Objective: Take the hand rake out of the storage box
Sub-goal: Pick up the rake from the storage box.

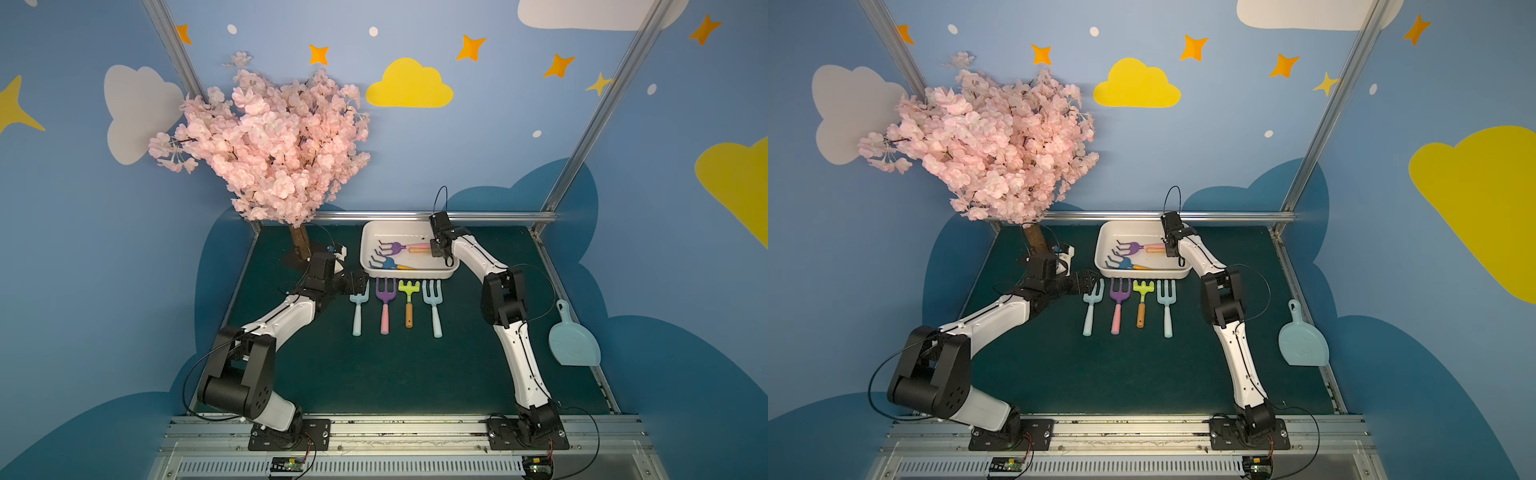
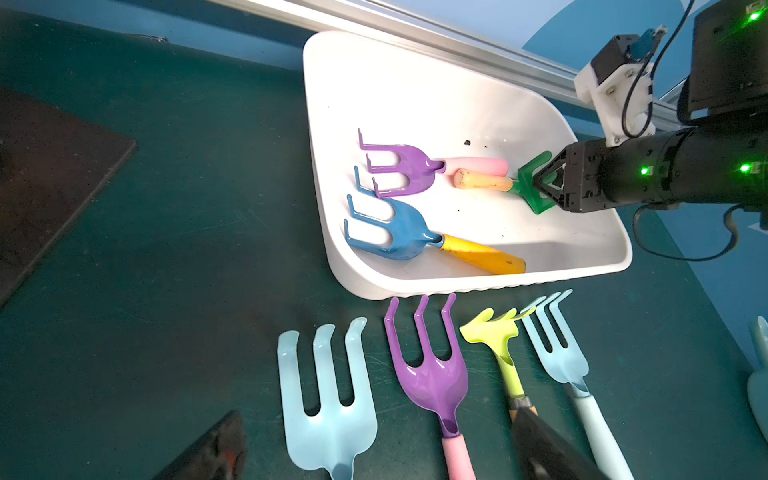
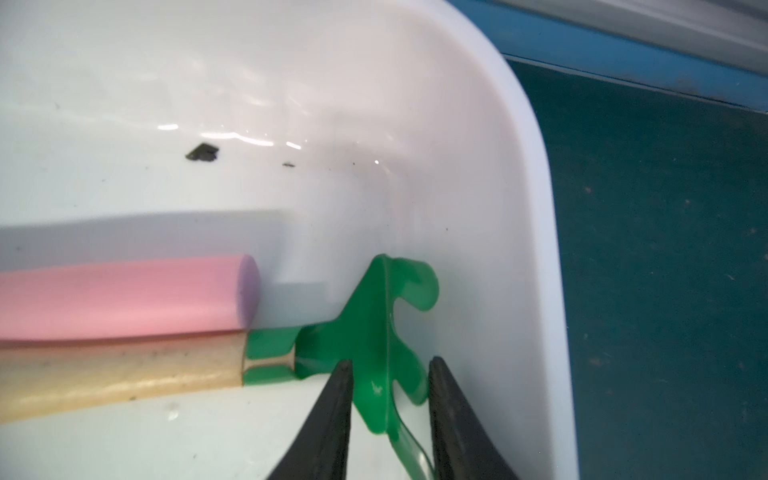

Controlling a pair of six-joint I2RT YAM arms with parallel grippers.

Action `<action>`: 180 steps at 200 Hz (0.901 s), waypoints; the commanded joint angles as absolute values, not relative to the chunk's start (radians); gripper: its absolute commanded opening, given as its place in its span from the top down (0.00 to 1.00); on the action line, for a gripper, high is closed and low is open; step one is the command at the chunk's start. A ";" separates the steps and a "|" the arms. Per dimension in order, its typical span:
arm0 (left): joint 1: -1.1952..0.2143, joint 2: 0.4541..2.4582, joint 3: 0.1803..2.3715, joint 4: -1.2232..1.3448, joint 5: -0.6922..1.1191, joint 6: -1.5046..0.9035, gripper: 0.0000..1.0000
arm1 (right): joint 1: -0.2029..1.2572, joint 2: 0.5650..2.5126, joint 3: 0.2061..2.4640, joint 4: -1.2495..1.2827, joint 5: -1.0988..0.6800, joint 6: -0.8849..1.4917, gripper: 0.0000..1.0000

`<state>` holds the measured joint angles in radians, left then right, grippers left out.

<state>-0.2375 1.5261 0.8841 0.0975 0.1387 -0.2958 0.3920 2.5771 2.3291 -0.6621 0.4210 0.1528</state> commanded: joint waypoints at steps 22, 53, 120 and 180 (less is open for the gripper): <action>-0.235 1.537 0.908 0.093 0.139 -0.293 0.00 | 0.374 2.598 2.365 -0.684 0.360 0.169 0.87; -0.234 1.533 0.907 0.088 0.138 -0.294 0.00 | 0.364 2.583 2.367 -0.676 0.318 0.152 1.00; -0.234 1.460 0.876 0.095 0.147 -0.316 0.00 | 0.349 2.401 2.298 -0.653 0.199 0.102 1.00; -0.236 1.334 0.840 0.086 0.168 -0.315 0.00 | 0.351 2.044 1.890 -0.488 0.033 0.065 1.00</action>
<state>-0.2375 1.3804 0.8486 0.0986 0.1474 -0.3195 0.3511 2.1921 2.0254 -0.5884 0.1482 0.0898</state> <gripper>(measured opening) 0.998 0.052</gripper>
